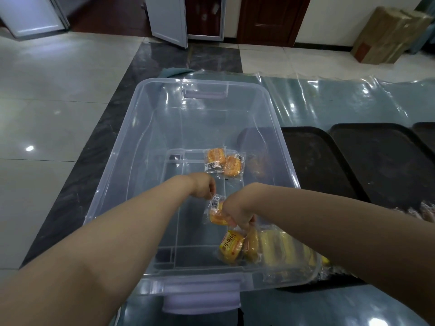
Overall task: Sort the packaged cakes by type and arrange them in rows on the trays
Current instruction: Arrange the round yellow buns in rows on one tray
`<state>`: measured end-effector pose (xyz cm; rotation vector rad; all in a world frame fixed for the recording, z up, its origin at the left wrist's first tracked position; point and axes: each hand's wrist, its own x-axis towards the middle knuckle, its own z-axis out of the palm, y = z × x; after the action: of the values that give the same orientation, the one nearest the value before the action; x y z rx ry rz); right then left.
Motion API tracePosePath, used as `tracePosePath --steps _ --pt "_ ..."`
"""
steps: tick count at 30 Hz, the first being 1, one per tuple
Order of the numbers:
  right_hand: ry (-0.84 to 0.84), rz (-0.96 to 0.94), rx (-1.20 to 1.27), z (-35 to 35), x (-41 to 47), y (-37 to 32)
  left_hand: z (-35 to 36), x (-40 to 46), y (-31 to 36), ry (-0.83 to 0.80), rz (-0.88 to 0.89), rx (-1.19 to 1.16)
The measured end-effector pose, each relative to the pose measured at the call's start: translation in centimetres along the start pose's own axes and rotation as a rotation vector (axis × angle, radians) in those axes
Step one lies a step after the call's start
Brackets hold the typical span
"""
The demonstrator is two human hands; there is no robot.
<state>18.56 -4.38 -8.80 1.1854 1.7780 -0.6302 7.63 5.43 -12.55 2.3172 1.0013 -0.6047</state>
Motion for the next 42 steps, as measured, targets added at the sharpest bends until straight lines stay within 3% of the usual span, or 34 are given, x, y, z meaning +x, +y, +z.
tracePosePath --steps 6,16,25,30,36,42 --pt "0.048 0.026 0.093 -1.0 -0.1 0.8 -0.8 -0.4 0.1 0.005 0.01 -0.027" --pt "0.288 0.042 0.116 -2.7 -2.6 1.7 -4.5 -3.2 1.6 0.061 0.031 -0.042" --pt "0.7 -0.06 0.46 -3.2 -10.5 3.7 -8.5 -8.6 3.5 0.346 -0.071 -0.173" --pt "0.971 -0.112 0.785 -1.0 -14.0 5.0 -8.5 -12.0 3.8 0.548 -0.126 -0.381" --pt "1.333 -0.121 1.11 2.0 -17.1 6.5 -7.4 -15.7 7.0 0.793 -0.086 -0.648" --pt "1.527 -0.261 1.379 5.9 -21.6 8.5 -6.6 -16.7 14.3 1.041 0.028 -0.819"
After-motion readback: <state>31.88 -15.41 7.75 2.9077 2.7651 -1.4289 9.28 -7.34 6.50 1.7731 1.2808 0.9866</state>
